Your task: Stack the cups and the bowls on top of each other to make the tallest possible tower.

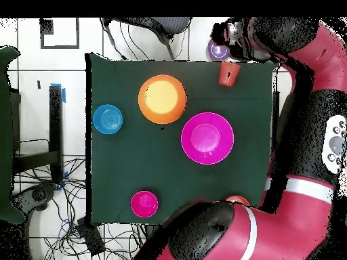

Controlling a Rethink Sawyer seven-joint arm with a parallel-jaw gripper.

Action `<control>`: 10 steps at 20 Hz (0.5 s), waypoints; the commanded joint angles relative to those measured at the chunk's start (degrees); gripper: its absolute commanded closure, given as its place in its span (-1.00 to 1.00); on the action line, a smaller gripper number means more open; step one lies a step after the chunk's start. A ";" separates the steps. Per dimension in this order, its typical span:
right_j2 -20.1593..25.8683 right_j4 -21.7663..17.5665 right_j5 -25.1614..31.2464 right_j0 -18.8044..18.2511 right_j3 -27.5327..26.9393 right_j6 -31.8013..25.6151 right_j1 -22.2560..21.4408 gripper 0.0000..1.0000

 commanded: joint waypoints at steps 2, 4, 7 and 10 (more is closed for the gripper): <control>5.53 -10.02 15.09 1.95 -23.62 4.32 12.24 -1.00; 6.63 -9.98 14.23 2.22 -23.56 7.43 11.71 -1.00; 5.81 -11.29 15.17 2.80 -24.28 10.02 10.41 -1.00; 3.64 -10.70 15.12 2.66 -22.93 8.54 9.28 -1.00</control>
